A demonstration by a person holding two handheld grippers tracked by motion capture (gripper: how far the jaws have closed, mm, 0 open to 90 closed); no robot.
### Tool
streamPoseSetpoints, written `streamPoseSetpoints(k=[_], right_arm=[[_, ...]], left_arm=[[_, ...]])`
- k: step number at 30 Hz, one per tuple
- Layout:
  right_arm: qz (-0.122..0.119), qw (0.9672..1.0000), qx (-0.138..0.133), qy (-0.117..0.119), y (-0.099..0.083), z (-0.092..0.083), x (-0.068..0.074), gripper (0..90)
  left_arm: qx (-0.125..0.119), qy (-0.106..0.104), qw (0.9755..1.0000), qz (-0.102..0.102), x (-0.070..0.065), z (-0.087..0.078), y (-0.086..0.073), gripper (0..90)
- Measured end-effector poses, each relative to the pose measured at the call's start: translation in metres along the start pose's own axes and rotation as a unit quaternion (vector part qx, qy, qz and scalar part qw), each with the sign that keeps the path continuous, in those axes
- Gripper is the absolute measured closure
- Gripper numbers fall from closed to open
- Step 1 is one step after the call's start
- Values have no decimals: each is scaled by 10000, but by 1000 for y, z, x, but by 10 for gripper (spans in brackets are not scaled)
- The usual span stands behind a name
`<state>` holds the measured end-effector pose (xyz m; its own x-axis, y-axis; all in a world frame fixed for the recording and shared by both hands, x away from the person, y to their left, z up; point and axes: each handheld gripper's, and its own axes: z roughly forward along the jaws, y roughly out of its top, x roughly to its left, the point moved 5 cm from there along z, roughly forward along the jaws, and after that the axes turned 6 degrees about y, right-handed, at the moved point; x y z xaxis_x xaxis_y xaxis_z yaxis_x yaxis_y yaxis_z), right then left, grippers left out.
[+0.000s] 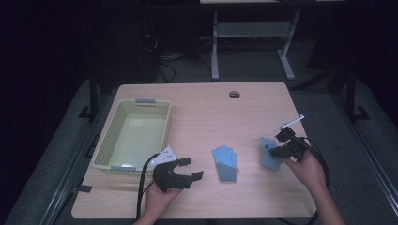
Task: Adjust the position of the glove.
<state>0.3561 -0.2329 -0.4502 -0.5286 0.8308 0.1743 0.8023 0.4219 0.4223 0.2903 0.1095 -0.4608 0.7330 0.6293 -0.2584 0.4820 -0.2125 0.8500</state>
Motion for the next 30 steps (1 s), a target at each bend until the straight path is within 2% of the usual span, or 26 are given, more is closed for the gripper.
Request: streamPoseSetpoints(k=[1, 7, 10, 14, 22, 30], right_arm=[[-66, 10000, -48, 3, 2, -4, 1, 817], [-101, 9997, -210, 122, 7, -13, 6, 816], [-170, 9992, -304, 200, 12, -19, 13, 815], [-322, 9985, -352, 273, 19, -24, 23, 814], [-500, 9975, -358, 341, 29, -28, 38, 811], [-640, 9962, -367, 465, 36, -27, 51, 810]], left_arm=[[5, -2, 10000, -4, 1, 0, 0, 236], [20, -1, 10000, -14, 1, 0, 0, 236], [20, -4, 10000, -10, 1, 1, -1, 236], [44, -15, 10000, 3, 1, 2, -1, 236], [-61, 6, 10000, -4, 1, -1, 1, 238], [-15, -1, 10000, 28, 0, -1, 0, 238]])
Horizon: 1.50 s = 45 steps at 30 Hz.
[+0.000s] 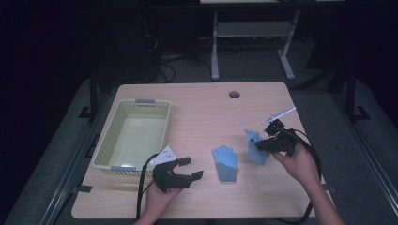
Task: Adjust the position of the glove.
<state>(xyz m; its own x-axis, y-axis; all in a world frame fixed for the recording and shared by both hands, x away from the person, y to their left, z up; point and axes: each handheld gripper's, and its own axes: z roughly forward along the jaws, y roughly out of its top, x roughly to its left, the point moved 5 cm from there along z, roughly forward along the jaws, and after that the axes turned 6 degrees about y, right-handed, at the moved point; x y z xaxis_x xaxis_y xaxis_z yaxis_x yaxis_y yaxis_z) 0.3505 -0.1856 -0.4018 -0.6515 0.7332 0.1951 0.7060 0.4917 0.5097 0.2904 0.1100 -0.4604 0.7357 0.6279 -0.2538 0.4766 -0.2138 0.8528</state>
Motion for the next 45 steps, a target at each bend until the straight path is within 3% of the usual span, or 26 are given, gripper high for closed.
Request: streamPoseSetpoints(k=[21, 45], right_arm=[[-571, 9974, 92, 427, 23, 24, 42, 808], [-911, 9927, 530, 578, 21, 63, 59, 799]], left_arm=[[-20, -7, 10000, -6, 0, 0, 0, 238], [-48, -9, 10000, -40, 1, 0, 0, 238]])
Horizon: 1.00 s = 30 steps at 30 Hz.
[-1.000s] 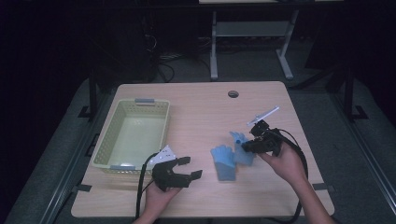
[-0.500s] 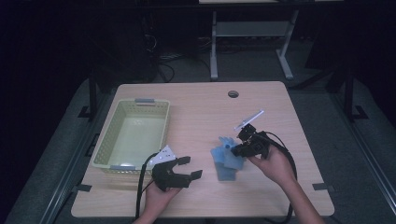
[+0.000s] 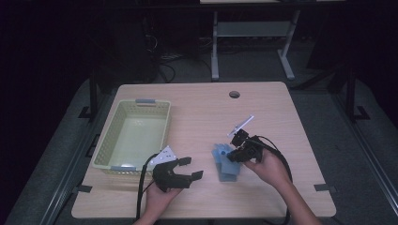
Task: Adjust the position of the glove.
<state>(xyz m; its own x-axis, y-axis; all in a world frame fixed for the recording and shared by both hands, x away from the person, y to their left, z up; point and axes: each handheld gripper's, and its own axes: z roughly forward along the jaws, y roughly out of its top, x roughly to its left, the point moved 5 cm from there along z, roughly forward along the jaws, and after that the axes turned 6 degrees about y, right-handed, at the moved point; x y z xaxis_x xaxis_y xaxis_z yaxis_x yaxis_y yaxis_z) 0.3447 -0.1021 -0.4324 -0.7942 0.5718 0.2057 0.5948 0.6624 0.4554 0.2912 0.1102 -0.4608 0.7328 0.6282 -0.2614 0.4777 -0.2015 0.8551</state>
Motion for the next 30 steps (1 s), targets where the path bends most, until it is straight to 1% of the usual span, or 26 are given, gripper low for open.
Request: streamPoseSetpoints(k=[6, 14, 18, 22, 24, 28, 30], right_arm=[[-37, 10000, 83, -12, 1, 5, 1, 798], [-24, 9998, 206, 77, 1, 14, 1, 794], [-50, 9995, 290, 74, 1, 19, 1, 791], [-67, 9995, 317, 44, 1, 22, 1, 785], [-90, 9992, 380, -51, 0, 25, 0, 769], [-88, 9992, 400, -43, -1, 26, 0, 761], [-100, 9990, 417, -82, -1, 28, 0, 756]], left_arm=[[-14, 3, 10000, -22, 0, -1, 1, 238], [-18, -5, 10000, -17, 0, -1, 1, 238], [-5, -10, 10000, -19, 0, -1, 0, 238], [-11, -6, 10000, -23, 0, -1, 1, 238], [-31, -7, 10000, -9, 0, -2, 1, 238], [-24, -16, 10000, -39, 0, -1, 1, 238], [-15, -25, 10000, -45, 1, -1, 0, 238]])
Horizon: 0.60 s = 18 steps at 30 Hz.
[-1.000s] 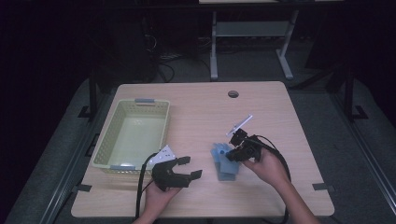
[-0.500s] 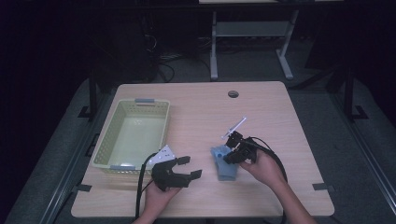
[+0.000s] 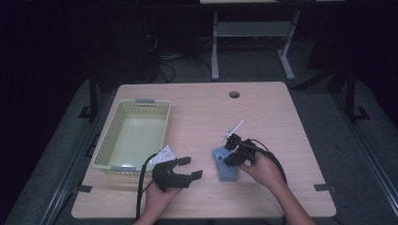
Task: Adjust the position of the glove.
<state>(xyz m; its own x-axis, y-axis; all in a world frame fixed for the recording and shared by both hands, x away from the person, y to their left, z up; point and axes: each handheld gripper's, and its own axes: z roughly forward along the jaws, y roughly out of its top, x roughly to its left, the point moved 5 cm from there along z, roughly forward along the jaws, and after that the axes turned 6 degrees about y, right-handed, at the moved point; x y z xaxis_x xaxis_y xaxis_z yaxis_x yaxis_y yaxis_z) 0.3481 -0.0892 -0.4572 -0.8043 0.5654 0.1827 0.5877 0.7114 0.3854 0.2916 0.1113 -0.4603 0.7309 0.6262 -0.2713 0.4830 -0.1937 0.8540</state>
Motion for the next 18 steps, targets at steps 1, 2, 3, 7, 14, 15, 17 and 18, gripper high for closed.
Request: streamPoseSetpoints(k=[1, 2, 3, 7, 14, 15, 17, 18], right_arm=[[1, 10000, 2, 2, 0, 1, 0, 755], [9, 10000, 18, -8, 0, 2, 0, 753], [-8, 10000, 61, -29, -1, 4, -1, 749], [-5, 9999, 124, -73, -2, 7, -1, 690], [69, 9998, -149, -90, 2, -1, 0, 671], [75, 9998, -175, -83, 3, -1, 0, 693], [111, 9996, -222, -108, 3, -1, 0, 737], [124, 9995, -251, -112, 4, -1, 0, 765]], left_arm=[[-4, 3, 10000, -21, 0, 0, 0, 238], [-4, 3, 10000, -21, 0, 0, 0, 238], [-15, 7, 10000, 3, 0, 0, 0, 238], [-6, 1, 10000, 12, 0, 0, 0, 238], [18, 22, 10000, 23, 0, 0, 0, 237], [16, 30, 10000, 28, 0, 0, 0, 237], [26, 26, 10000, 18, 0, 0, 0, 237], [32, 23, 10000, 15, 0, 0, -1, 237]])
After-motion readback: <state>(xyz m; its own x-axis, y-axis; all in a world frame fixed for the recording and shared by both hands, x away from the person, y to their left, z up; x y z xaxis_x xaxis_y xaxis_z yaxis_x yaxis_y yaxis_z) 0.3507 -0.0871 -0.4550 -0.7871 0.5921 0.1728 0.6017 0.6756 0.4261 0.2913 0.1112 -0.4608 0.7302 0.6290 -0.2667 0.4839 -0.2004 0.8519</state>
